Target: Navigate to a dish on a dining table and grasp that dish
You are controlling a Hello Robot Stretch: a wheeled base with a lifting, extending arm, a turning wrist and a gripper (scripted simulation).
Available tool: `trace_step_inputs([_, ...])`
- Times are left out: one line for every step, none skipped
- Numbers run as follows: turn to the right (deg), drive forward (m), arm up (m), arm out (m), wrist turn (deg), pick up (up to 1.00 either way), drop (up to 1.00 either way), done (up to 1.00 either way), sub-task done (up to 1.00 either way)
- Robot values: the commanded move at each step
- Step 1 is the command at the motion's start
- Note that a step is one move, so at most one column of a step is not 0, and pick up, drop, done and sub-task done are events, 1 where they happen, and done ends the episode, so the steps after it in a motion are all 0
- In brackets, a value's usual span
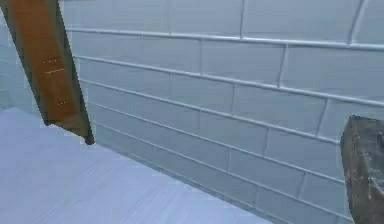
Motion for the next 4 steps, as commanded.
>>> trace_step_inputs([-45.0,0.00,0.00,0.00,0.0,0.00,0.00,0.00,0.00])
trace_step_inputs([-39.0,0.00,0.00,0.00,0.0,0.00,0.00,0.00,0.00])
trace_step_inputs([0.0,1.00,0.00,0.00,0.0,0.00,0.00,0.00,0.00])
trace_step_inputs([-24.0,0.00,0.00,0.00,0.0,0.00,0.00,0.00,0.00])
